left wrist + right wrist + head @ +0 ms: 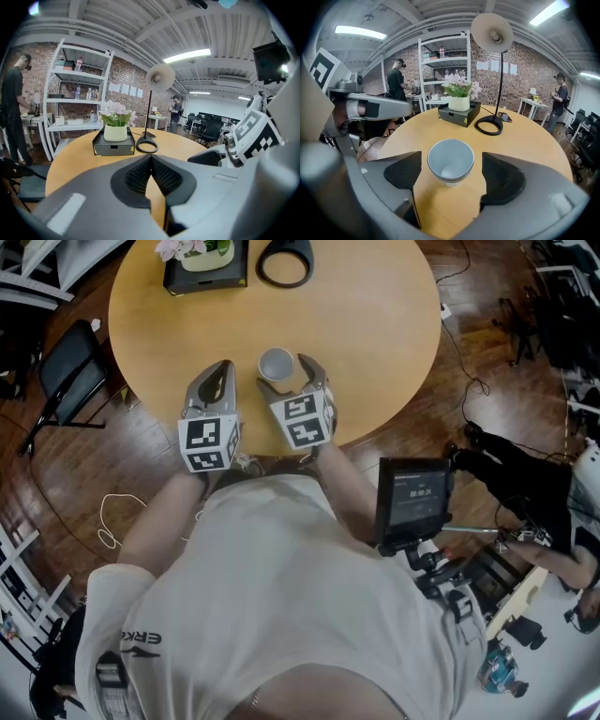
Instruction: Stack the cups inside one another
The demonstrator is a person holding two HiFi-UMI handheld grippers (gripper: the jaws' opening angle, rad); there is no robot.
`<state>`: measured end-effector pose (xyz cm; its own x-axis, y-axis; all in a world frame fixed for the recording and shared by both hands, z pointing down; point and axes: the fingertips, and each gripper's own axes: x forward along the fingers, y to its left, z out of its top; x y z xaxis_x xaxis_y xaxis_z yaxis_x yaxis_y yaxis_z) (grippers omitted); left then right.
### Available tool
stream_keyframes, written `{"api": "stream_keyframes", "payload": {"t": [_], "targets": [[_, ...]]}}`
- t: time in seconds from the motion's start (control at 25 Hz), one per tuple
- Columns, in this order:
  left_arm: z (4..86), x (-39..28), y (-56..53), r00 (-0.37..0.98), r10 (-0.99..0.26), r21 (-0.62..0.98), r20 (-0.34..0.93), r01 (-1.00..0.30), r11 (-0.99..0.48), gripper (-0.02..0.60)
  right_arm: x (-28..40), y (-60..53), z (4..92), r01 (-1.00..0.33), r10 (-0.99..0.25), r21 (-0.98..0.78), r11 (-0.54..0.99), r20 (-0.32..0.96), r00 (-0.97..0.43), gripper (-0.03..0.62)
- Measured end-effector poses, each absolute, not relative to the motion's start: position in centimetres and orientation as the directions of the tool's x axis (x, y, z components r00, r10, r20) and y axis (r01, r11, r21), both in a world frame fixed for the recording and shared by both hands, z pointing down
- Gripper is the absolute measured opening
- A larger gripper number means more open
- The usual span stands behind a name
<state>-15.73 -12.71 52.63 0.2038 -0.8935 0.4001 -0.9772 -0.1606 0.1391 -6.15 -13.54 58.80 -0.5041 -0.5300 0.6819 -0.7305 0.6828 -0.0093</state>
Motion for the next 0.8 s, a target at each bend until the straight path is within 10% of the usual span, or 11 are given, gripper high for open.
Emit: {"api": "stream_keyframes", "payload": {"t": [0.8], "targets": [[49.2,-13.4,-8.0,0.266,-0.919,0.135,0.291,-0.962,-0.236,0.002,-3.4,-9.1,49.0,-0.834,-0.762,0.043,0.55,0.434,-0.48,0.253]]}}
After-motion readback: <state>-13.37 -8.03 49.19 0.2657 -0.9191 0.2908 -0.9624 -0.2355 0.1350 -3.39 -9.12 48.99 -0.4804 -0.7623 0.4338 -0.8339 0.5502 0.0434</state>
